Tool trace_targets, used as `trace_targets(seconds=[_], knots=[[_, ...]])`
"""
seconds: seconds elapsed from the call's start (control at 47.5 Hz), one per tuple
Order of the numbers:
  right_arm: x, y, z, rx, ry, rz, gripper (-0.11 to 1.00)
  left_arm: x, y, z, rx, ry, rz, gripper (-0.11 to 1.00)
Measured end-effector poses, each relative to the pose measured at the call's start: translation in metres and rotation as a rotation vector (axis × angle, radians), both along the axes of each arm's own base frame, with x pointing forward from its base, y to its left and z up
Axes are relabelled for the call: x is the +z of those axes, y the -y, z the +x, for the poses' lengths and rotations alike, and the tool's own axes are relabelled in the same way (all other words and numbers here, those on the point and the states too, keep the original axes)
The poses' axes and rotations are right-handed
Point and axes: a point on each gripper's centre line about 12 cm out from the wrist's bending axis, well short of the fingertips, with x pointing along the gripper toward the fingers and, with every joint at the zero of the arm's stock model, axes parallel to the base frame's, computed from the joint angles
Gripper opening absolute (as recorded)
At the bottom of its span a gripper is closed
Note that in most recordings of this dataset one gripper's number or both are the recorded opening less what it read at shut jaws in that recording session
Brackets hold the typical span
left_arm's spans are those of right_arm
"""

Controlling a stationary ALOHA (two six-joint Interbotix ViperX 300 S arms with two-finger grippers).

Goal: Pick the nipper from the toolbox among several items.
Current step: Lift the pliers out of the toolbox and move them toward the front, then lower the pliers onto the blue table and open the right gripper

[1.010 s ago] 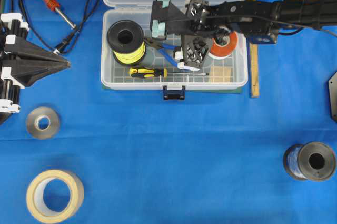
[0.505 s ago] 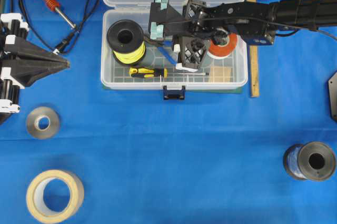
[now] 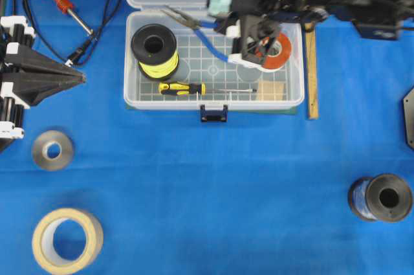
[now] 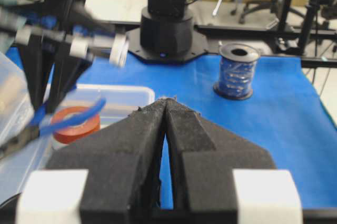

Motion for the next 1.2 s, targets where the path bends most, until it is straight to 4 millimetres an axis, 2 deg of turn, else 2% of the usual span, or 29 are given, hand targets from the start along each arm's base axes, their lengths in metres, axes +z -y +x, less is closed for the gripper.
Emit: trace_targets(seconds=[0.126,0.21,0.379,0.547,0.694,0.863,1.052,1.199], knots=[[0.021,-0.027,-0.017,0.049,0.047,-0.008,0.13,0.000,0.000,0.000,0.000,0.000,0.000,0.00],[0.025,-0.047,-0.029,0.084,0.073,0.000,0.13,0.000,0.000,0.000,0.000,0.002,0.001,0.00],[0.022,-0.087,-0.046,0.156,0.121,0.028,0.13,0.001,-0.001,-0.001,0.003,0.005,0.001,0.00],[0.011,-0.135,-0.051,0.277,0.141,0.054,0.13,0.001,-0.002,0.000,0.008,0.003,-0.002,0.00],[-0.011,-0.160,-0.042,0.320,0.114,0.085,0.13,0.001,-0.002,-0.001,0.009,0.005,0.000,0.00],[-0.052,-0.185,-0.031,0.344,0.045,0.124,0.13,0.000,-0.002,-0.001,0.009,0.002,-0.002,0.00],[-0.101,-0.192,-0.019,0.314,-0.041,0.157,0.13,-0.001,-0.002,-0.001,0.009,-0.002,-0.002,0.00],[-0.123,-0.193,-0.013,0.281,-0.088,0.182,0.13,-0.004,-0.002,-0.001,0.009,-0.008,-0.002,0.00]])
